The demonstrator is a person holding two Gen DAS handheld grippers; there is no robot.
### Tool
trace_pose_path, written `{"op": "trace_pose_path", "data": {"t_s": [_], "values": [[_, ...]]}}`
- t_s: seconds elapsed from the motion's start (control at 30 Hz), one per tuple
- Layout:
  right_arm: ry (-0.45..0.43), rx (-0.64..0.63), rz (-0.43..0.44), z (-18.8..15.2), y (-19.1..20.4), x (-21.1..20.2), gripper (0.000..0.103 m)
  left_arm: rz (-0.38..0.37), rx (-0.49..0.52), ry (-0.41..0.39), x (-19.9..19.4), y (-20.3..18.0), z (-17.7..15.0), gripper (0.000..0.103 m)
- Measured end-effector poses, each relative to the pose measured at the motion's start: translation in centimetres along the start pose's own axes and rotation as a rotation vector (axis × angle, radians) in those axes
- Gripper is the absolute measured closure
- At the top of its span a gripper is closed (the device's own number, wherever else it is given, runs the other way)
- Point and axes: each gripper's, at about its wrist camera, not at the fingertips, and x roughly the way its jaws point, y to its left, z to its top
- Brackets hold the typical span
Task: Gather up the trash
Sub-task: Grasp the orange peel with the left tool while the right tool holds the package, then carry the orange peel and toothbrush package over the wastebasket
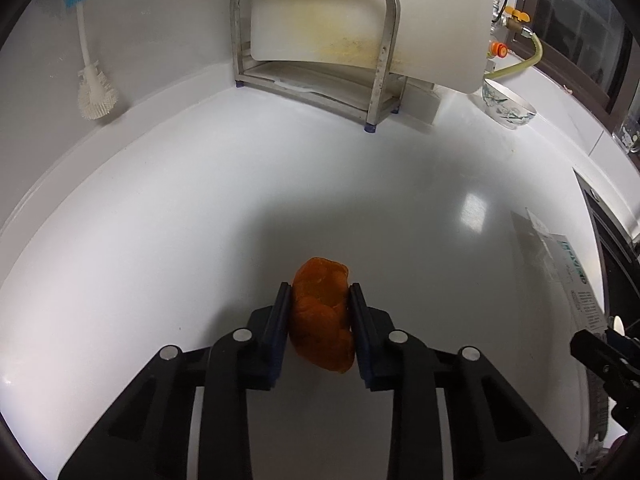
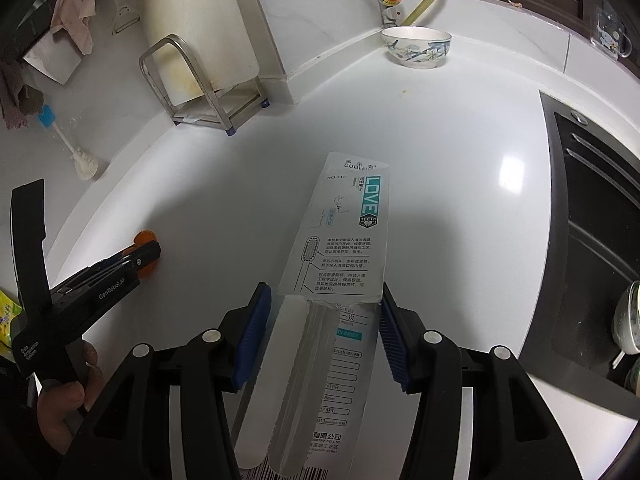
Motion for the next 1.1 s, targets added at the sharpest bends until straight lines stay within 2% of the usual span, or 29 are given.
{"op": "trace_pose_path", "data": {"t_s": [0.3, 0.63, 0.83, 1.1], "values": [[-0.003, -0.029, 0.039, -1.3, 1.7, -1.9, 0.052, 0.033, 0.002, -0.003, -4.1, 0.8, -2.1, 0.076], [-0.012, -0.091, 0.112, -4.0, 2.1, -6.6, 0.052, 0.068, -0.007, -0.04, -11.4, -0.4, -5.7, 0.076], [-0.014, -0.163, 0.169, -5.9, 0.8, -10.7, 0.052, 0.094, -0.036, -0.057, -15.6, -3.2, -8.4, 0.076], [0.005, -0.27, 0.257, -9.2, -3.5, -16.1, 0.052, 0.147, -0.122, -0.066, -20.5, -10.2, -12.3, 0.076]]}}
